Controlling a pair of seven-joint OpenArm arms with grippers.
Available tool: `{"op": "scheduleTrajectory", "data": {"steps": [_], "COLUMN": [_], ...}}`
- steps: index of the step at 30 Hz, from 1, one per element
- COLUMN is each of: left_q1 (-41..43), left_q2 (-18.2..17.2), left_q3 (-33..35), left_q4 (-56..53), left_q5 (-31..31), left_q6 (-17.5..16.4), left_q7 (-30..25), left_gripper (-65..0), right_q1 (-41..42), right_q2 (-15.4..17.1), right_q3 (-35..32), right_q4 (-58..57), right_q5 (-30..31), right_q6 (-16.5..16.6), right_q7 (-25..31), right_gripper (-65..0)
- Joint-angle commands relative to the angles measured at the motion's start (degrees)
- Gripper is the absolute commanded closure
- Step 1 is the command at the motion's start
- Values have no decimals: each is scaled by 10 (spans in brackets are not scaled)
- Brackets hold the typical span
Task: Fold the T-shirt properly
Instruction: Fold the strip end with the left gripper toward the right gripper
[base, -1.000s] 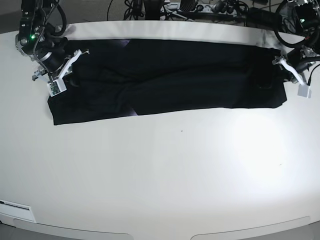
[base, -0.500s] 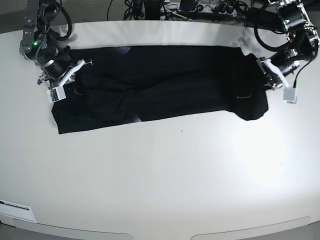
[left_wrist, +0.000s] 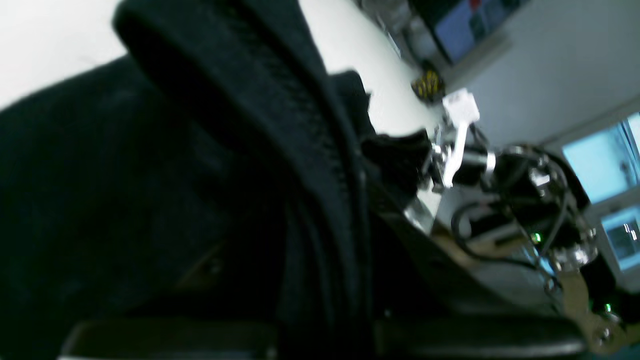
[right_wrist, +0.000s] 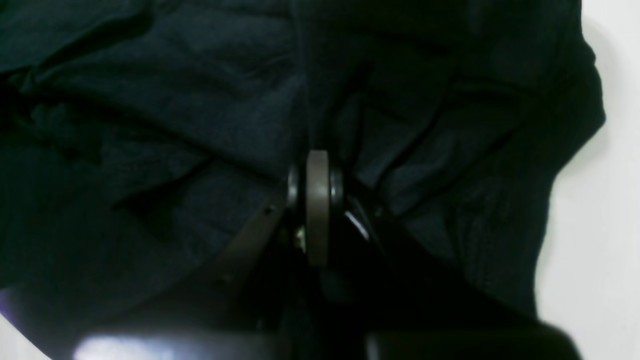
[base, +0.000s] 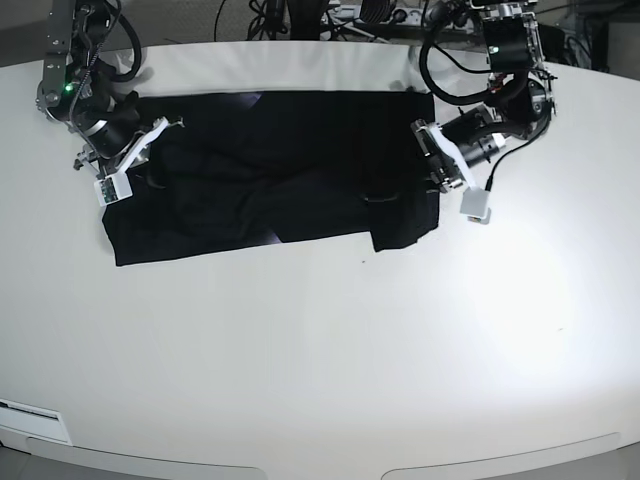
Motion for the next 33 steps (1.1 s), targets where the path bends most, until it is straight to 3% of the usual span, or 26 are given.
{"op": "scheduleTrajectory", "data": {"steps": [1, 2, 4, 5, 8, 9, 11, 20, 22, 24, 27, 29, 30, 33], "left_q1": [-7, -7, -7, -7, -7, -7, -7, -8, -8, -7, -7, -7, -5, -3], "left_q2": [2, 2, 2, 2, 4, 7, 8, 9, 9, 9, 8, 8, 8, 8], "left_q3": [9, 19, 35, 41, 55, 57, 57, 57, 57, 57, 57, 57, 58, 61], "left_q4": [10, 10, 10, 10, 10, 10, 10, 10, 10, 10, 10, 10, 9, -1], "left_q5": [-19, -19, -20, -20, -22, -22, -22, -9, 5, 48, 177, 273, 308, 338], "left_q6": [-7, -7, -7, -7, -7, -7, -7, -7, -7, -7, 6, 69, 83, 83], "left_q7": [-15, -14, -15, -15, -15, -15, -20, -75, -78, -87, -122, -149, -157, -161], "left_gripper": [0, 0, 0, -41, -267, -316, -336, -329, -239, 0, 0, 0, 0, 0], "right_q1": [-3, -3, -3, -3, -2, -2, -2, -2, -2, -2, -2, -2, -2, -2], "right_q2": [9, 10, 10, 10, 10, 10, 10, 10, 10, 10, 10, 10, 10, 10], "right_q3": [1, 1, 1, 1, 1, 1, 1, 1, 1, 1, 1, 2, 2, 2], "right_q4": [2, 2, 2, 2, 2, 2, 2, 2, 2, 3, 19, 41, 54, 95], "right_q5": [-7, 0, 5, 13, 14, 14, 15, 15, 15, 15, 30, 42, 45, 44], "right_q6": [5, 7, 14, 13, 13, 12, 12, 13, 13, 13, 13, 13, 13, 13], "right_q7": [-37, -42, -42, -42, -42, -42, -42, -42, -42, -42, -42, -42, -42, -42], "right_gripper": [0, -13, -130, -198, -352, -363, -363, -363, -363, -362, -362, -362, -362, -362]}}
